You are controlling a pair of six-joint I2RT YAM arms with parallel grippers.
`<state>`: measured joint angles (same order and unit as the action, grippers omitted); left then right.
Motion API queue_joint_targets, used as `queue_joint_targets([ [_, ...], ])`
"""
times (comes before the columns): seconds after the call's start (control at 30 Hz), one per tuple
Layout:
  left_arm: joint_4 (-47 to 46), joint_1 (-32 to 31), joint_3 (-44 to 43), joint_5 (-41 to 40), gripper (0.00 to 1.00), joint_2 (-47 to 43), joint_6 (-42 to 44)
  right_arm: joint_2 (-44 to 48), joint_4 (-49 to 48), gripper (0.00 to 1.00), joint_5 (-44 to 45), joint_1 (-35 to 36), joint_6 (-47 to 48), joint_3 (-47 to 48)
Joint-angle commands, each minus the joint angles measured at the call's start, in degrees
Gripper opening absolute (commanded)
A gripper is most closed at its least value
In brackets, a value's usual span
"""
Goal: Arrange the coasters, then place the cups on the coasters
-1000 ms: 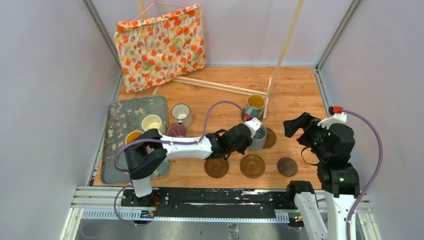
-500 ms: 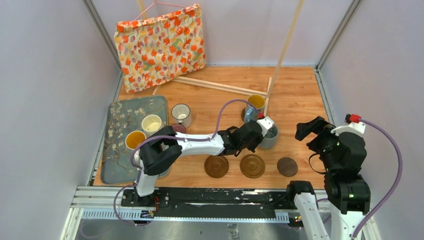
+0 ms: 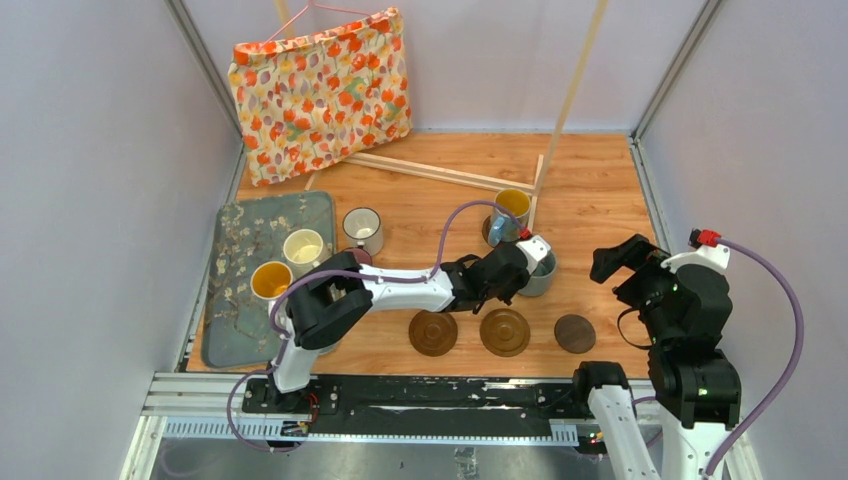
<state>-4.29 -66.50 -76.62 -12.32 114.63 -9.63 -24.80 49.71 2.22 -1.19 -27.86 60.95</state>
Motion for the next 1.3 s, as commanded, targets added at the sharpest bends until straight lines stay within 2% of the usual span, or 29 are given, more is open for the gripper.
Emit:
queue_joint_targets([
  [0.0, -5.3, -0.4, -2.7, -3.4, 0.00, 0.3, 1.1, 0.2, 0.4, 1.00, 0.4, 0.9, -0.1, 0.3],
  [0.37, -5.3, -0.4, -3.9, -2.0, 0.00, 2.5, 1.1, 0.1, 0.2, 1.00, 0.1, 0.9, 0.3, 0.2],
  [0.87, -5.4, -0.3, -2.2, -5.3, 0.00, 0.6, 1.3, 0.3, -0.4, 1.00, -0.7, 0.9, 0.2, -0.8],
  [1.27, -5.4, -0.3, -1.3, -0.7, 0.00, 0.1, 0.3, 0.4, -0.6, 1.00, -0.9, 0.8, 0.2, -1.1],
])
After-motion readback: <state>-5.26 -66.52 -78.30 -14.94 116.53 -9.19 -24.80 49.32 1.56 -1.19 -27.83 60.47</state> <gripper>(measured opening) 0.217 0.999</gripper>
